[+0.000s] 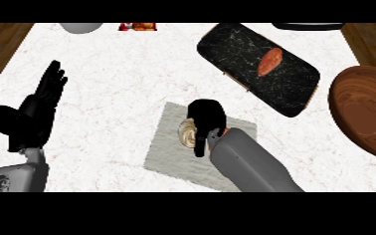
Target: Pick the cupcake from the placemat and place it in the bowl
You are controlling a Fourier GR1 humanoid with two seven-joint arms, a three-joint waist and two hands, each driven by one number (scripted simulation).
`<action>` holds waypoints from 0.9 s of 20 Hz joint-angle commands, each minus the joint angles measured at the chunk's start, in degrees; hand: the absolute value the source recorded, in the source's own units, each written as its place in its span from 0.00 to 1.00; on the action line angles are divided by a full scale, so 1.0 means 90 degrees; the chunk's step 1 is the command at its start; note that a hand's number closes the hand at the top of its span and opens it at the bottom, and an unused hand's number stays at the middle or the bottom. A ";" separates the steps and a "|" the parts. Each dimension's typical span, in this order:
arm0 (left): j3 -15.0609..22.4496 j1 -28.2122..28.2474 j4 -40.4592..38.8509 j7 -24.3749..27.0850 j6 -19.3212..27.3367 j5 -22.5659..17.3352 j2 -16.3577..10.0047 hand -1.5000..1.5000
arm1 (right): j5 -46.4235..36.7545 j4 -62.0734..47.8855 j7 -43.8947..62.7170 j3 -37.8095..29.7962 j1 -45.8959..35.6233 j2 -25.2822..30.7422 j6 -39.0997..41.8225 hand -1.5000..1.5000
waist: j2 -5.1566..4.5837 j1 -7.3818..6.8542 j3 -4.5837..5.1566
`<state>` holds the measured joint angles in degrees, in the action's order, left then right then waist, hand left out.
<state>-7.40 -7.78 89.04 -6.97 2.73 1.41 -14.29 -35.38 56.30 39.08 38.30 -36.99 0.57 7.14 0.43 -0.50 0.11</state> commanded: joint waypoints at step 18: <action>-0.0281 0.0211 0.0192 -0.0230 0.0061 0.0019 -0.0079 0.50 | -0.1084 0.5671 0.0613 -0.1520 0.1916 0.3769 -0.0618 1.00 | 0.0064 0.0377 -0.0007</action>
<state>-9.90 -5.90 90.37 -8.10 2.54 0.96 -15.03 -42.59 97.17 40.95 28.81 -20.72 30.54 3.76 0.84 2.35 0.05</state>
